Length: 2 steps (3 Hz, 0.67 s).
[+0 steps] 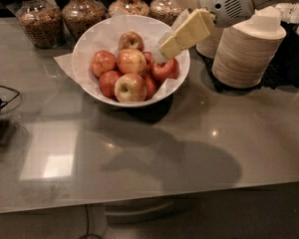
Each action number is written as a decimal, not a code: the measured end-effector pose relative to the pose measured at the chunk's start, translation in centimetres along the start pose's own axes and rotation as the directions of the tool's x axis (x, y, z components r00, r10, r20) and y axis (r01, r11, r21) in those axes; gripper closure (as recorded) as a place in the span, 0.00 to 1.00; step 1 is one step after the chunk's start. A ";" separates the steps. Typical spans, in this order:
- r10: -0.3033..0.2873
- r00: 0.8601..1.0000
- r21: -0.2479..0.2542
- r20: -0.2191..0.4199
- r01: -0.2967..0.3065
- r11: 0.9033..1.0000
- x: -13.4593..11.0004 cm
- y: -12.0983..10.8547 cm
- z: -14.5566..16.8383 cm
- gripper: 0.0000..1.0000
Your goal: Pick apple from white bowl
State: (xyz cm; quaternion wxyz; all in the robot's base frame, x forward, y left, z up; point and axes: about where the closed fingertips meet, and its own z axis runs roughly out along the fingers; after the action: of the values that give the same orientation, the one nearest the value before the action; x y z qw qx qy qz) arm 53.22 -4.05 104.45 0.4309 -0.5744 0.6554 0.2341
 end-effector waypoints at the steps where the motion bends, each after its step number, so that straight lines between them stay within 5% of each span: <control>1: -0.006 1.000 -0.037 0.024 0.006 0.999 -1.2 0.1 1.6 0.15; 2: 0.005 1.000 -0.060 0.006 -0.005 0.998 -1.1 -0.1 3.4 0.14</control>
Offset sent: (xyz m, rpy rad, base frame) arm 0.0220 0.0438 -0.0237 -0.0107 0.0710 0.0528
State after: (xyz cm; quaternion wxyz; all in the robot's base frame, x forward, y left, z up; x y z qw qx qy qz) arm 54.24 -0.79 103.60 0.4150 -0.5847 0.6481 0.2568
